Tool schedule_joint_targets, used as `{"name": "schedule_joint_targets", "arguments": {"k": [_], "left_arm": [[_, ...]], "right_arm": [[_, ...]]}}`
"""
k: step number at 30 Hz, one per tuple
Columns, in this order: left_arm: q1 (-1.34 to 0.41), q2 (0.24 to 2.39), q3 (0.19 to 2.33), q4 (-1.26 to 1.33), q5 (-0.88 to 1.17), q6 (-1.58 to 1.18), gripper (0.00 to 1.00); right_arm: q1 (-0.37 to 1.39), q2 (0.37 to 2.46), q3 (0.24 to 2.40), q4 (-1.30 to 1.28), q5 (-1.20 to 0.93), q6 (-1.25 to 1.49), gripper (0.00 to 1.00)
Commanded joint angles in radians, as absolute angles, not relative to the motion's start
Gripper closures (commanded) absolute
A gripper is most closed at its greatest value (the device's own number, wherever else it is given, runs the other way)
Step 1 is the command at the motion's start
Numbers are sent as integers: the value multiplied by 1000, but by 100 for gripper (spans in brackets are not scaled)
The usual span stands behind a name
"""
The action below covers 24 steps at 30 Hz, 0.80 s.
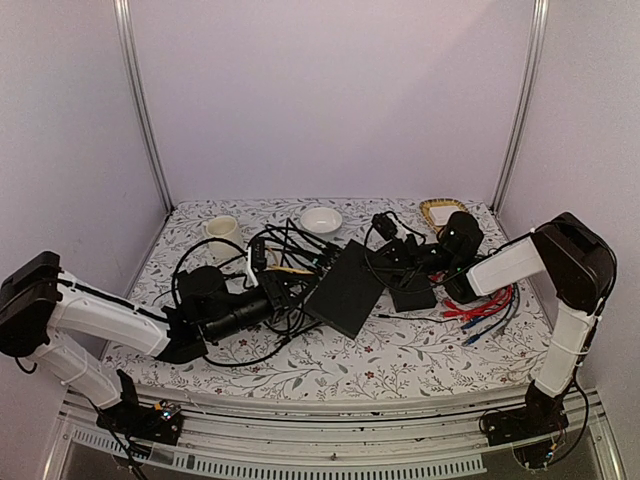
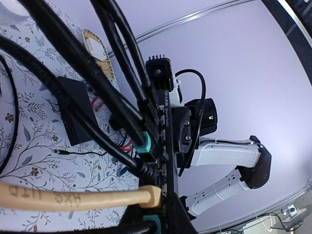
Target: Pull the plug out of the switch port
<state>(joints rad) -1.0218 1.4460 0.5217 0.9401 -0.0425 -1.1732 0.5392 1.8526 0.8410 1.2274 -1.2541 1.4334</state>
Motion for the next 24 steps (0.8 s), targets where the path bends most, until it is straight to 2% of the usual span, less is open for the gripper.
{"name": "schedule_joint_targets", "arguments": {"k": [1,17,24], "left_arm": [[-1017,1391,473,932,-269,-1195,100],[-1019,1360,453,1011,-533,-1175,100],[-1017,1324,415,1009,-582,-1171,100]], "right_arm": [[529,1831,855,1278,-1273,1411,98],[516,1839,798,1342,-1315,1448,98],[496,1863,784,1487,-1342,1547,98]]}}
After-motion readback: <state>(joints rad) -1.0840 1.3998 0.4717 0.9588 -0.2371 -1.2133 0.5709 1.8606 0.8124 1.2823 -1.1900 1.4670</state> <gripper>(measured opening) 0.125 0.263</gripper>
